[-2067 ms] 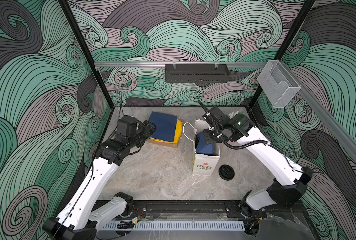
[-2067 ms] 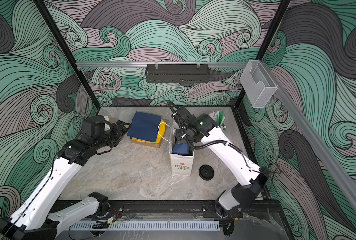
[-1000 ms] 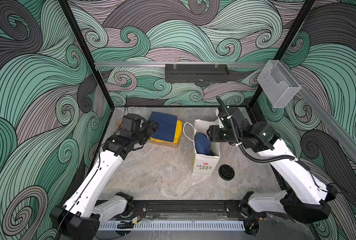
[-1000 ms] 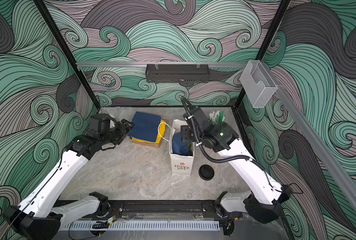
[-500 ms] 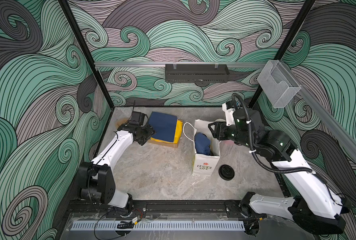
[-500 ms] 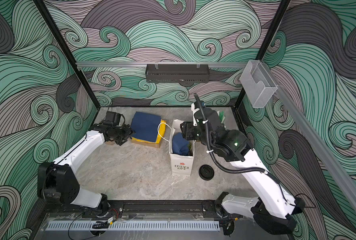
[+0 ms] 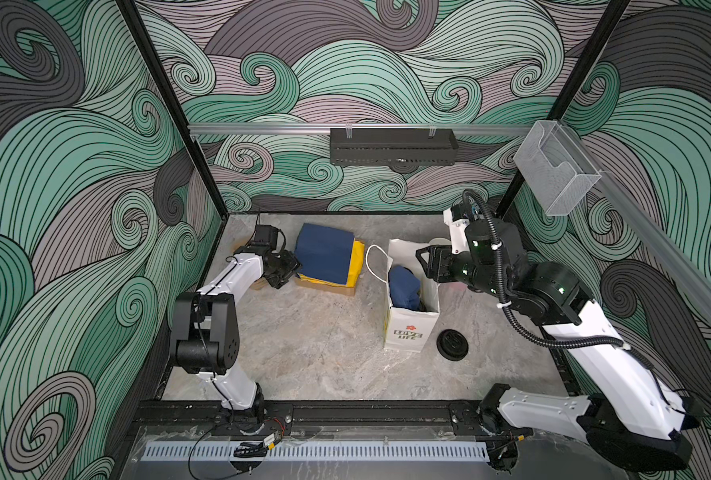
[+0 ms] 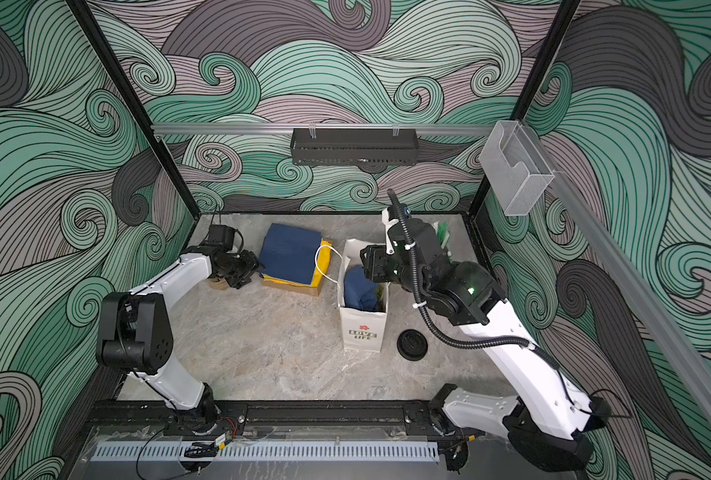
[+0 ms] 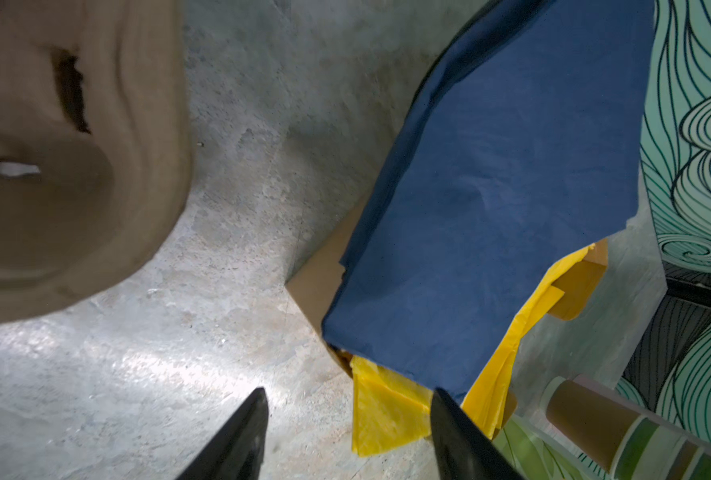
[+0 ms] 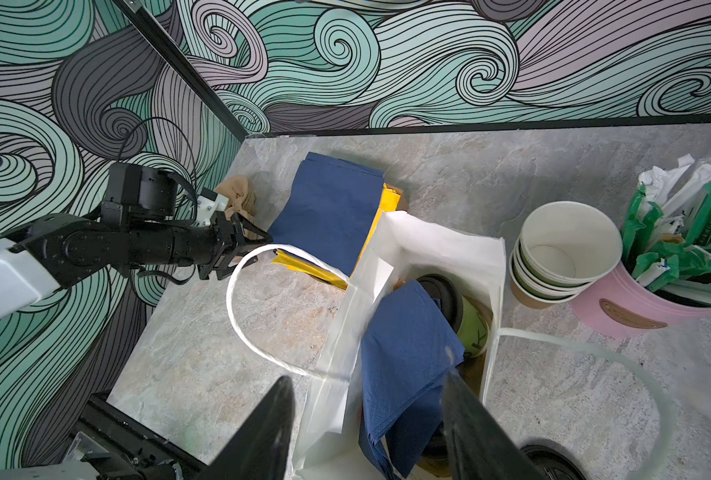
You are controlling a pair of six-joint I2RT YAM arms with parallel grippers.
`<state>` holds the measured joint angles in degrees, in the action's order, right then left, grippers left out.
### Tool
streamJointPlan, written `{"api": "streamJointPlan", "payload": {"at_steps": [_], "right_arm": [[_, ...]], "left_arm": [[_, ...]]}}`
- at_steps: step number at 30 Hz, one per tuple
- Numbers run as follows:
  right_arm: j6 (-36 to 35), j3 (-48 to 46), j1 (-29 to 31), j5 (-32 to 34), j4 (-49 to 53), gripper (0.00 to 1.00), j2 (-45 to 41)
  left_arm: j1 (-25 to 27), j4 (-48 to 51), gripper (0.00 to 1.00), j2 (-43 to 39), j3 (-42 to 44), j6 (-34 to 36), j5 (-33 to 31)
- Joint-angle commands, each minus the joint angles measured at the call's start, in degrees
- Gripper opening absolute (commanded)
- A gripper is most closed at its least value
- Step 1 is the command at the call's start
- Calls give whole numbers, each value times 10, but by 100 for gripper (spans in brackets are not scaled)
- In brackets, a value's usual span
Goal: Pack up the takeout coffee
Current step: 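Grasp the edge of the top blue napkin with the left gripper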
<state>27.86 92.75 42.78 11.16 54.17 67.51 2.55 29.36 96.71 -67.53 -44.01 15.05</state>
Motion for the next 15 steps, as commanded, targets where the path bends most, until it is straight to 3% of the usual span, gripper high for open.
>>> {"api": "streamJointPlan", "payload": {"at_steps": [1,6,15], "right_arm": [[-2,-1,2,1,-2,58,-6],[2,0,1,3,-1,58,-10],[6,-2,1,4,-3,57,-9]], "left_arm": [[-5,-34,57,22,-30,13,15],[-8,-34,45,52,-63,27,21],[-8,-34,32,61,-80,32,26]]}}
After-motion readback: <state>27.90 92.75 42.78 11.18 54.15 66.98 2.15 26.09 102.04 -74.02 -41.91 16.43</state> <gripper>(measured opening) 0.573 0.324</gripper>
